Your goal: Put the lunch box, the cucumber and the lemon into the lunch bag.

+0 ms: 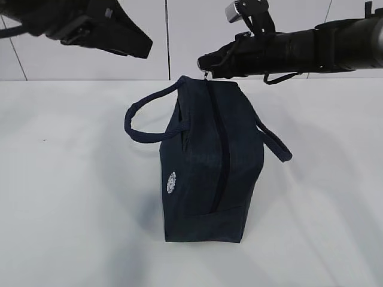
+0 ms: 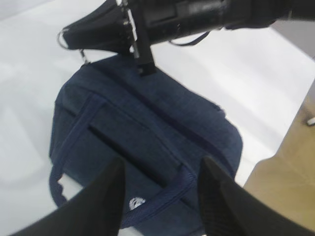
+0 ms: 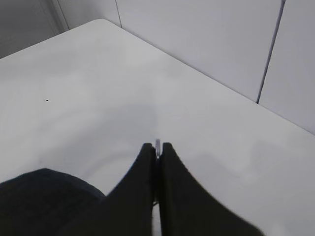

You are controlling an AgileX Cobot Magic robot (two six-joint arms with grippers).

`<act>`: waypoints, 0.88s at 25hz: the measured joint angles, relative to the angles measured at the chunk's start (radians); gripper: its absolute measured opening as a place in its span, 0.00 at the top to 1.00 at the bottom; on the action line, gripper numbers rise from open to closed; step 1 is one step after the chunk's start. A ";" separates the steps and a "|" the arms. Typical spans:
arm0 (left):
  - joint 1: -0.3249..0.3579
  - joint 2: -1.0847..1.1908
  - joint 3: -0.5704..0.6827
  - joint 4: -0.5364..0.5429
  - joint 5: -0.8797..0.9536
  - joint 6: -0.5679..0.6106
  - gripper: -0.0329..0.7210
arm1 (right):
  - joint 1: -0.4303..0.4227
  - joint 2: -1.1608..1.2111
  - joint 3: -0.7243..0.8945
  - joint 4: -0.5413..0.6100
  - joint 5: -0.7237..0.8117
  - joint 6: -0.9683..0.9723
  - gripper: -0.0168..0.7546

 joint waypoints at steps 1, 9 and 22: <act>0.000 0.024 -0.041 0.038 0.037 -0.046 0.49 | 0.000 0.000 0.000 0.000 0.003 0.000 0.98; -0.048 0.248 -0.271 0.146 0.233 -0.263 0.49 | 0.000 0.000 0.000 -0.002 0.007 0.005 0.98; -0.087 0.411 -0.412 0.209 0.294 -0.400 0.49 | 0.000 0.000 0.000 -0.004 0.009 0.017 0.98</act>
